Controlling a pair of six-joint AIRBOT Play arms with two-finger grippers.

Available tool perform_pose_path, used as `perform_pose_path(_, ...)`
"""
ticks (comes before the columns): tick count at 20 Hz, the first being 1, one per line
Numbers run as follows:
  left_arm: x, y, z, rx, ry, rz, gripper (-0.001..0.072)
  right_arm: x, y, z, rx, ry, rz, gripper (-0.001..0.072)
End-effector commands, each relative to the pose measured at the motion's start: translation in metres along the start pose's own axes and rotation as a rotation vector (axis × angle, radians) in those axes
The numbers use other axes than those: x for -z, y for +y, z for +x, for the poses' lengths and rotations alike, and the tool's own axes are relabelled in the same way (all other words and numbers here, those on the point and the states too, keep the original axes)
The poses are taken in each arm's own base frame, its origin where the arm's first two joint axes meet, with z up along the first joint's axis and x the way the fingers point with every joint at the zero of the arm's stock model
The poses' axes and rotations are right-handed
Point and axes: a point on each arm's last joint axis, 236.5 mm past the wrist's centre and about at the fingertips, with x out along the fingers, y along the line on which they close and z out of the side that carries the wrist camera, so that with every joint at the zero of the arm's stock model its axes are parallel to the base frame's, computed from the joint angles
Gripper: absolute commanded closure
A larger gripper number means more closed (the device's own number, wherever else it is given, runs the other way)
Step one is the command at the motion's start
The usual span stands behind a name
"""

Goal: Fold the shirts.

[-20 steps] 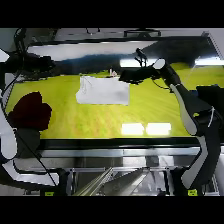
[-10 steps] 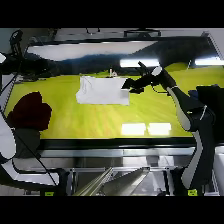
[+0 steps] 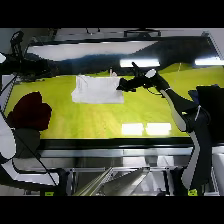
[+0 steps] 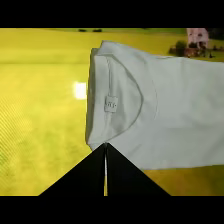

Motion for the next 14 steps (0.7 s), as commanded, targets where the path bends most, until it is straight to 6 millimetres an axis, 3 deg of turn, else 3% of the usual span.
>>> perform_pose_path(1, 0.006, -0.001, 0.0, 0.006, 0.027, 0.0, 0.0704, -0.013, 0.026, -0.053, 0.0, -0.022, -0.04, 0.0698)
perform_pose_path(3, 0.009, -0.002, 0.0, 0.009, 0.037, -0.001, 0.0705, -0.015, 0.036, -0.111, 0.069, -0.023, -0.08, 0.0698)
perform_pose_path(7, 0.021, -0.007, 0.0, 0.025, 0.09, 0.001, 0.0705, 0.0, 0.062, -0.238, 0.163, -0.053, -0.144, 0.0697)
perform_pose_path(10, 0.033, -0.01, -0.002, 0.039, 0.141, 0.001, 0.0705, 0.012, 0.073, -0.324, 0.209, -0.18, -0.143, 0.0698)
perform_pose_path(12, 0.041, -0.012, -0.003, 0.047, 0.175, -0.006, 0.0704, 0.022, 0.064, -0.38, 0.267, -0.29, -0.107, 0.0698)
perform_pose_path(14, 0.048, -0.014, -0.004, 0.054, 0.207, -0.006, 0.0705, 0.041, 0.042, -0.426, 0.343, -0.378, -0.031, 0.0698)
